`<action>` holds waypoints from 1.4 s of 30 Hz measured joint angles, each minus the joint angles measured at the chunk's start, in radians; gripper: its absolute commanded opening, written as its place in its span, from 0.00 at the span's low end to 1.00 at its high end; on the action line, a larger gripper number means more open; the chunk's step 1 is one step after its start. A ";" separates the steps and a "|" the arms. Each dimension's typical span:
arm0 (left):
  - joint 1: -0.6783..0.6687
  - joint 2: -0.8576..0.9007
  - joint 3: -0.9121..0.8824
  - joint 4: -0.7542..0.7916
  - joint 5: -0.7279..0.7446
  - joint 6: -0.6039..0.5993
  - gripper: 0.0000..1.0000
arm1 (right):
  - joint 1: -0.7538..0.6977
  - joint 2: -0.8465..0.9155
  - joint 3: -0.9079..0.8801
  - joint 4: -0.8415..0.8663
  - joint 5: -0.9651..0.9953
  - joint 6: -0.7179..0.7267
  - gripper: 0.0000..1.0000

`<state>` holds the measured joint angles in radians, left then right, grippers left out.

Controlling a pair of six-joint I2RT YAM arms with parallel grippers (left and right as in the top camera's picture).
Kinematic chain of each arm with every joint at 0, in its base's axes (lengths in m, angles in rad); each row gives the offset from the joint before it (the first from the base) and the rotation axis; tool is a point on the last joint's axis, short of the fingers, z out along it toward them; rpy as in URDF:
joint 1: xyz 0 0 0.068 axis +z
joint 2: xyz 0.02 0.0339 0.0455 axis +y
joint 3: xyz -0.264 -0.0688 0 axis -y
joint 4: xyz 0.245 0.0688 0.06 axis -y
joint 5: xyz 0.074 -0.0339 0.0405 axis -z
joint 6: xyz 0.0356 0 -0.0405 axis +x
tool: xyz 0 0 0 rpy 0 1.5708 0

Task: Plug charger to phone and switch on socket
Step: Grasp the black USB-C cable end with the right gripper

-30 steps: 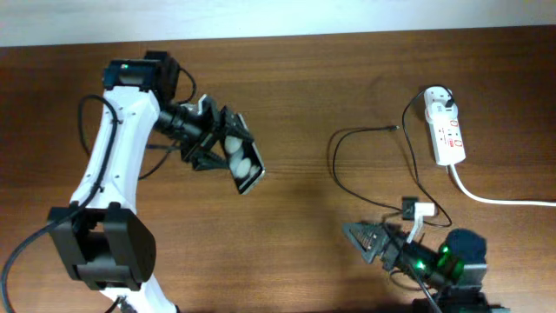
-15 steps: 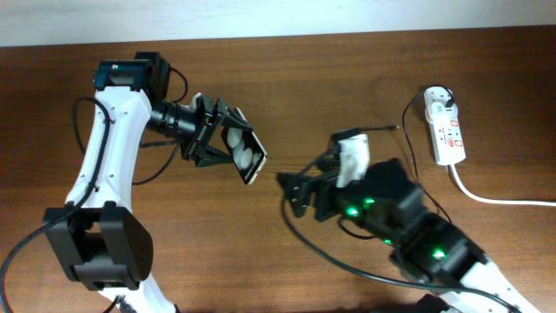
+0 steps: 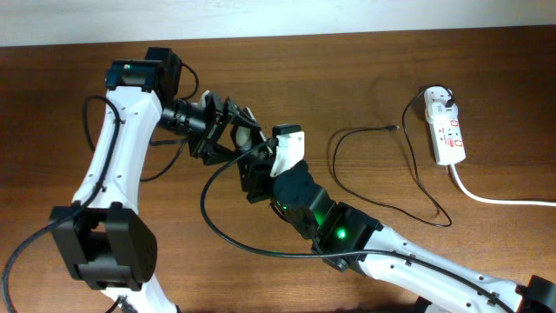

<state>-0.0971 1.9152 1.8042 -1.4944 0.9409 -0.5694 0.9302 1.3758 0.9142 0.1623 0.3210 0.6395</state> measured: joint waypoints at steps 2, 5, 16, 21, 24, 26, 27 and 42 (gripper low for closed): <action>-0.001 0.000 0.000 0.002 -0.024 0.000 0.71 | -0.001 0.003 -0.001 -0.022 0.013 0.009 0.16; 0.001 0.000 0.002 0.010 -0.025 0.000 0.72 | -0.006 0.010 -0.006 -0.050 0.026 0.025 0.11; 0.240 -0.220 0.025 -0.042 -0.154 0.161 0.88 | -0.064 -0.222 -0.008 -0.276 0.000 0.003 0.04; 0.505 -0.785 0.040 -0.193 -0.457 0.359 0.99 | -0.066 -0.272 -0.008 -0.275 0.000 0.033 0.04; 0.505 -1.081 0.045 -0.193 -0.586 0.368 0.99 | -0.066 -0.272 -0.008 -0.275 -0.001 0.058 0.04; 0.506 -1.241 0.045 -0.198 -0.680 0.341 0.99 | -0.066 -0.273 -0.008 -0.278 -0.008 0.066 0.04; 0.506 -1.278 0.019 -0.189 -0.697 0.315 0.99 | -0.066 -0.280 -0.008 -0.292 -0.012 0.067 0.04; 0.509 -1.068 -1.236 0.669 0.183 -0.440 0.99 | -0.229 -0.187 -0.008 -0.402 -0.076 0.668 0.04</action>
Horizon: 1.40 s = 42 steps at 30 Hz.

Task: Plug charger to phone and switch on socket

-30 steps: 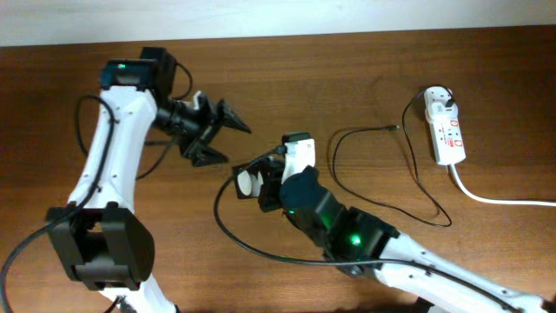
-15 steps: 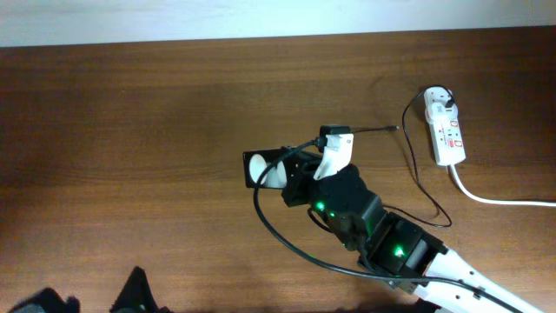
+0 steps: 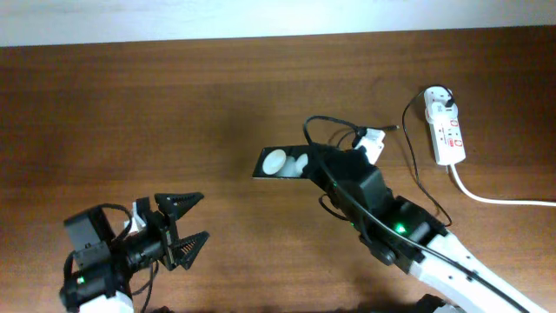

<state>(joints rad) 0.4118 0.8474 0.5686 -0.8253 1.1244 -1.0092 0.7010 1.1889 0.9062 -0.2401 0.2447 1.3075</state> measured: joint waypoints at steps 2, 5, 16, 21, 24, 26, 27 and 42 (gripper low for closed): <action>0.000 0.037 -0.001 0.004 0.034 -0.020 0.99 | 0.000 0.054 0.000 0.070 -0.027 0.054 0.04; 0.000 0.074 -0.005 0.084 0.066 -0.093 1.00 | 0.000 0.119 0.000 0.100 -0.046 0.130 0.04; -0.510 0.077 -0.013 0.762 -0.341 -0.678 0.87 | 0.000 0.144 0.000 0.156 -0.117 0.187 0.04; -0.635 0.077 -0.013 0.763 -0.577 -0.789 0.68 | 0.000 0.144 0.000 0.168 -0.199 0.237 0.04; -0.681 0.077 -0.013 0.762 -0.698 -0.799 0.65 | 0.000 0.144 0.000 0.182 -0.243 0.241 0.04; -0.698 0.078 -0.013 0.763 -0.764 -0.802 0.61 | 0.000 0.144 0.000 0.182 -0.259 0.254 0.04; -0.705 0.087 -0.013 0.770 -0.782 -0.807 0.59 | 0.004 0.144 0.000 0.182 -0.262 0.261 0.04; -0.758 0.232 -0.014 0.970 -0.816 -0.846 0.06 | 0.043 0.146 0.000 0.164 -0.147 0.343 0.04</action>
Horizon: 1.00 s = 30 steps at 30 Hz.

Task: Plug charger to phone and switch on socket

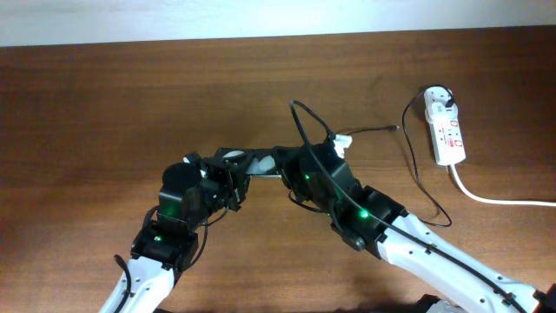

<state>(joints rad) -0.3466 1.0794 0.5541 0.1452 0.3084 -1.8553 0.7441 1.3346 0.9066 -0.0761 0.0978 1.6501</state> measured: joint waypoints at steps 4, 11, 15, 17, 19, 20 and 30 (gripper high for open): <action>0.000 0.000 0.000 0.010 -0.002 -0.002 0.04 | 0.000 0.000 0.000 0.000 0.003 -0.002 0.27; 0.009 0.006 0.000 -0.025 -0.003 0.051 0.01 | 0.003 0.000 0.003 -0.053 0.010 -0.038 0.97; 0.171 0.014 -0.001 -0.051 0.045 0.253 0.00 | 0.003 -0.001 0.012 -0.282 0.061 -0.047 0.99; 0.256 0.095 -0.001 -0.037 0.163 0.298 0.00 | 0.003 0.000 0.016 -0.394 0.109 -0.056 0.99; 0.270 0.198 -0.001 0.053 0.279 0.312 0.00 | 0.003 0.000 0.016 -0.488 0.146 -0.067 0.99; 0.270 0.278 0.005 0.125 0.362 0.317 0.00 | 0.003 -0.001 0.016 -0.539 0.162 -0.074 0.99; 0.270 0.598 0.127 0.446 1.186 0.328 0.00 | 0.003 -0.229 0.018 -1.092 0.269 -0.084 0.99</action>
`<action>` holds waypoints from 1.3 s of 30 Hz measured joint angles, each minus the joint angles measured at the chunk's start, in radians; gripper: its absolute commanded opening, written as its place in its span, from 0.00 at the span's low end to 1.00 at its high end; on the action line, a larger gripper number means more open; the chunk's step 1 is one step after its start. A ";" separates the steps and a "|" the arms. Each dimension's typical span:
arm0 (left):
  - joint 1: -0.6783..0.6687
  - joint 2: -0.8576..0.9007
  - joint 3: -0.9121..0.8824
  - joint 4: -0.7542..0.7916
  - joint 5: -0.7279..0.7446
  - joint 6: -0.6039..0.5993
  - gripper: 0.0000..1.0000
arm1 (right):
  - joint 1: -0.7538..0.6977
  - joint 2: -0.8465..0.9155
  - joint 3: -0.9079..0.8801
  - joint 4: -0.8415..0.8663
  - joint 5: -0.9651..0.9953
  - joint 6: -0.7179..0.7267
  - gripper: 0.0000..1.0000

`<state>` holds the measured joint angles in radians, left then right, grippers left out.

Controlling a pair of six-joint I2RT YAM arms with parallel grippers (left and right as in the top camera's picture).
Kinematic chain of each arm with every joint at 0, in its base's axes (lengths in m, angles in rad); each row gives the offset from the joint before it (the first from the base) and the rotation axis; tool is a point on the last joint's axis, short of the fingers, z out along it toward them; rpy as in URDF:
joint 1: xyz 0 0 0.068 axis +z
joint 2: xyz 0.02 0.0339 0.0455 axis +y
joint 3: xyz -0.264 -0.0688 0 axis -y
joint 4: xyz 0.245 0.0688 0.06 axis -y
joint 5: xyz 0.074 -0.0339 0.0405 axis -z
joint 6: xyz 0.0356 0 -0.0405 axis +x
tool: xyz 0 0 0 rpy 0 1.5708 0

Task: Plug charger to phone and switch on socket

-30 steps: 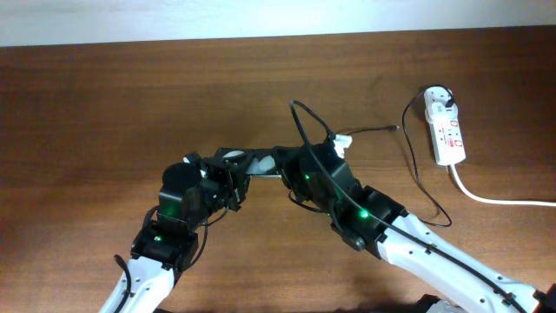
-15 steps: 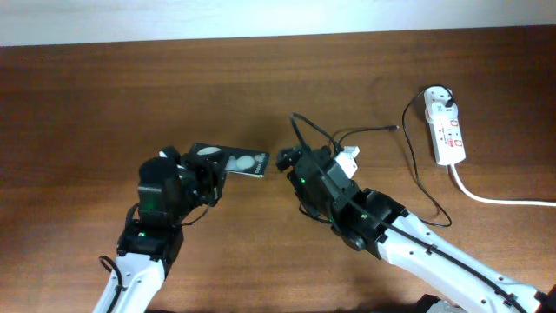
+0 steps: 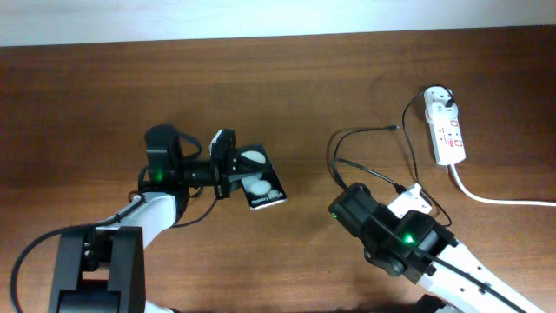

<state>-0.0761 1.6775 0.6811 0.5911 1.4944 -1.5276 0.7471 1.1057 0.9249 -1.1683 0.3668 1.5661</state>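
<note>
The black phone [image 3: 261, 184], with white round marks on its upturned face, lies left of centre, tilted. My left gripper [image 3: 224, 165] reaches in from the left, and its fingers close on the phone's left edge. The thin black charger cable [image 3: 365, 132] loops from the white socket strip [image 3: 445, 130] at the far right down to my right arm. My right gripper [image 3: 347, 209] is over the table by the cable's lower loop, right of the phone and apart from it. Its fingers are hidden under the wrist. The cable's plug end is not visible.
A thick white mains lead [image 3: 495, 198] runs from the socket strip off the right edge. The brown wooden table [image 3: 104, 87] meets a pale wall at the back. The left arm's own black cables trail near its base.
The right gripper has left the phone and now sits further right and nearer, by the cable loop. The phone, still at the left gripper, has shifted and turned to a more upright tilt.
Both grippers first met over the phone at left centre. Then the left arm was drawn back to the front left while the right gripper held the phone mid-table. Then both were at the phone again. Now only the left gripper is at it.
</note>
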 measured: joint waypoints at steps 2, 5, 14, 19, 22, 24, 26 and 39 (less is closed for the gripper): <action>0.000 0.000 0.000 0.001 0.024 0.021 0.00 | 0.000 0.019 0.000 0.049 0.027 0.000 0.99; 0.000 0.000 0.000 0.000 0.032 0.040 0.00 | -0.122 0.032 0.015 0.063 0.029 -0.049 0.99; 0.000 0.000 0.005 0.000 0.045 0.044 0.00 | -0.531 0.579 0.449 0.255 -0.079 -0.467 0.90; 0.000 0.000 0.006 0.001 0.045 0.044 0.00 | -0.540 0.866 0.454 0.531 -0.098 -0.489 0.68; 0.000 0.000 0.007 0.001 0.043 0.044 0.00 | -0.542 0.975 0.454 0.658 -0.095 -0.496 0.33; 0.000 0.000 0.007 0.001 0.043 0.044 0.00 | -0.542 0.977 0.454 0.674 -0.098 -0.501 0.16; 0.000 0.000 0.007 0.001 0.043 0.044 0.00 | -0.542 0.977 0.454 0.676 -0.132 -0.603 0.13; 0.000 0.000 0.007 0.001 0.043 0.044 0.00 | -0.441 0.960 0.487 0.444 -0.412 -1.157 0.48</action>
<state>-0.0761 1.6775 0.6884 0.5919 1.5375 -1.4834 0.3065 2.0659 1.4117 -0.7238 -0.0448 0.4091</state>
